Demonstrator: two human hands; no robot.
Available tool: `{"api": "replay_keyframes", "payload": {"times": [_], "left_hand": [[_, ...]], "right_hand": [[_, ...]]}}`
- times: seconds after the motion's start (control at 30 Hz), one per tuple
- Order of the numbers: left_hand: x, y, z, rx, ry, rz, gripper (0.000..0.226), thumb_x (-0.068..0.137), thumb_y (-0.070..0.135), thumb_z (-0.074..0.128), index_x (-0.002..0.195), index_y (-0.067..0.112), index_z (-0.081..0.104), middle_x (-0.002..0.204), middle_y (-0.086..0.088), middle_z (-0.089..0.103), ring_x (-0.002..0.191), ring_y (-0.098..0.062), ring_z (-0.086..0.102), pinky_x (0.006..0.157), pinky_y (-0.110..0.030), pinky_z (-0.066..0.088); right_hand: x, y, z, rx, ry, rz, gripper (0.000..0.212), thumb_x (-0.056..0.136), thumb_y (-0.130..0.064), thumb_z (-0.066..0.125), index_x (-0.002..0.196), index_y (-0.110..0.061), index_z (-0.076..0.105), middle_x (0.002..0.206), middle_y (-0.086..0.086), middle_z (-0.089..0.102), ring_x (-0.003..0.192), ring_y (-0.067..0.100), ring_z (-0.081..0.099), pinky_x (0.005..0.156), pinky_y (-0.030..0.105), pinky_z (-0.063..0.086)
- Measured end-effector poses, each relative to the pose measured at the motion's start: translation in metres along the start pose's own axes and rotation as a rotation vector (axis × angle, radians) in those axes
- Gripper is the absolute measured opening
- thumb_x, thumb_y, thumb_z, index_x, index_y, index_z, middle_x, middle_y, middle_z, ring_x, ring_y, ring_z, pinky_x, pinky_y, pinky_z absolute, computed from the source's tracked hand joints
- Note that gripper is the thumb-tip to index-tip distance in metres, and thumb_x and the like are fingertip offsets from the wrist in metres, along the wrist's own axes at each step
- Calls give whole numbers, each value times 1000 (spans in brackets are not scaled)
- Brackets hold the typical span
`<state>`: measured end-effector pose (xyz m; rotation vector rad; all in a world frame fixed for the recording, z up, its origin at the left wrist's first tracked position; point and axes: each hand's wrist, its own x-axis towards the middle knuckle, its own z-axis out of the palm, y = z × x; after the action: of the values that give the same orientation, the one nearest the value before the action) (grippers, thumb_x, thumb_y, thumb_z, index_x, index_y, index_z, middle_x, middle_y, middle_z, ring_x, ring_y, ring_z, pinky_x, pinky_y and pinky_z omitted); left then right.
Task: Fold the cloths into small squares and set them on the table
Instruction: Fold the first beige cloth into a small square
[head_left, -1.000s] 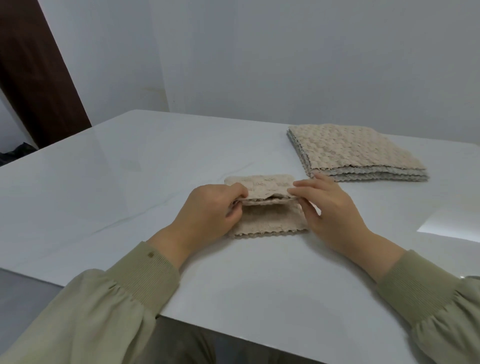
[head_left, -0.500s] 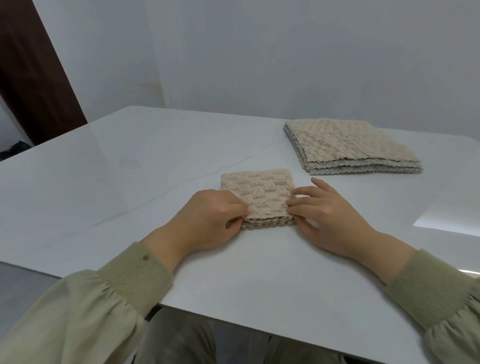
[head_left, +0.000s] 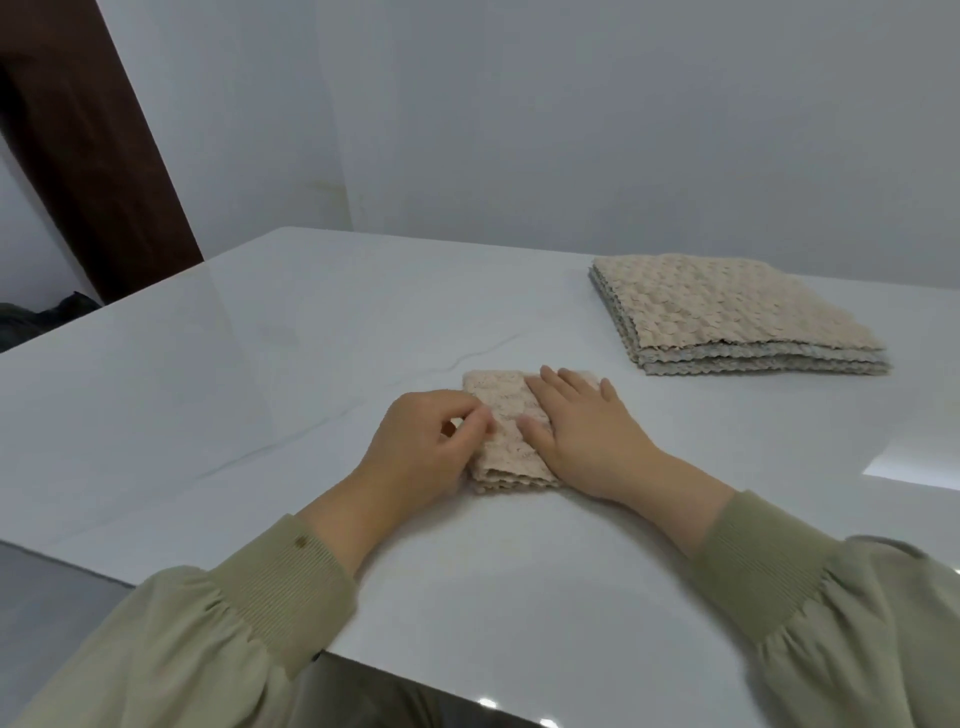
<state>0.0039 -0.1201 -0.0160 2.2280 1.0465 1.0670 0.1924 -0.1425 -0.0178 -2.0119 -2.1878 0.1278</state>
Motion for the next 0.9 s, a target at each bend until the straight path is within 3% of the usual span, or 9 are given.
{"api": "replay_keyframes", "payload": {"times": [0.1, 0.23, 0.33, 0.47, 0.6, 0.77, 0.83, 0.9], "left_hand": [[22, -12, 0, 0, 160, -252, 21, 91, 31, 51, 82, 22, 67, 76, 6, 67, 72, -9, 59, 65, -28, 46], [51, -24, 11, -26, 81, -470, 27, 91, 43, 51, 109, 25, 60, 85, 4, 66, 81, -15, 62, 79, -36, 50], [66, -24, 23, -13, 106, -508, 26, 89, 28, 57, 114, 24, 58, 79, 7, 60, 82, -17, 60, 81, -34, 49], [70, -26, 28, 227, 55, -476, 22, 89, 19, 57, 110, 28, 60, 94, 5, 60, 93, -16, 56, 79, -27, 43], [65, -24, 27, 332, 52, -381, 17, 90, 21, 55, 103, 24, 65, 96, 4, 65, 101, -19, 56, 89, -34, 45], [45, -6, 17, 327, 185, -2, 29, 93, 21, 44, 109, 13, 67, 109, -1, 65, 111, -20, 50, 96, -35, 39], [34, 7, 18, 343, 27, 69, 42, 94, 28, 35, 121, 10, 61, 125, -4, 61, 124, -21, 43, 104, -34, 33], [22, 11, 24, 460, -303, 25, 54, 100, 39, 25, 144, 11, 34, 153, -4, 29, 144, -18, 15, 116, -34, 15]], "right_hand": [[0, 2, 1, -14, 12, -10, 61, 97, -52, 22, 150, -22, 13, 159, 0, 10, 146, 16, 4, 117, 45, 1], [1, 1, 1, -18, -12, 0, 63, 96, -54, 21, 151, -24, 11, 159, -2, 5, 146, 14, 1, 117, 45, -2], [1, 2, 1, -17, -7, 0, 63, 96, -54, 21, 151, -24, 10, 159, -3, 4, 146, 13, -1, 117, 45, -2], [2, 3, 2, -15, -3, 19, 61, 97, -53, 18, 151, -26, 10, 159, -5, 4, 146, 12, -1, 117, 46, -3], [0, 2, 1, 54, 29, 12, 57, 98, -48, 21, 150, -24, 17, 159, -4, 9, 145, 12, 3, 117, 45, -2], [-11, 7, -9, 356, 351, 55, 44, 101, -29, 29, 143, -20, 37, 155, -3, 24, 144, 10, 14, 118, 36, 3], [-15, 9, -9, 292, 305, 20, 49, 99, -34, 24, 145, -19, 34, 156, -3, 22, 144, 11, 13, 117, 37, 5], [-18, 11, -2, 115, 115, -15, 56, 97, -40, 17, 149, -20, 22, 158, -4, 13, 145, 11, 5, 116, 41, 5]]}}
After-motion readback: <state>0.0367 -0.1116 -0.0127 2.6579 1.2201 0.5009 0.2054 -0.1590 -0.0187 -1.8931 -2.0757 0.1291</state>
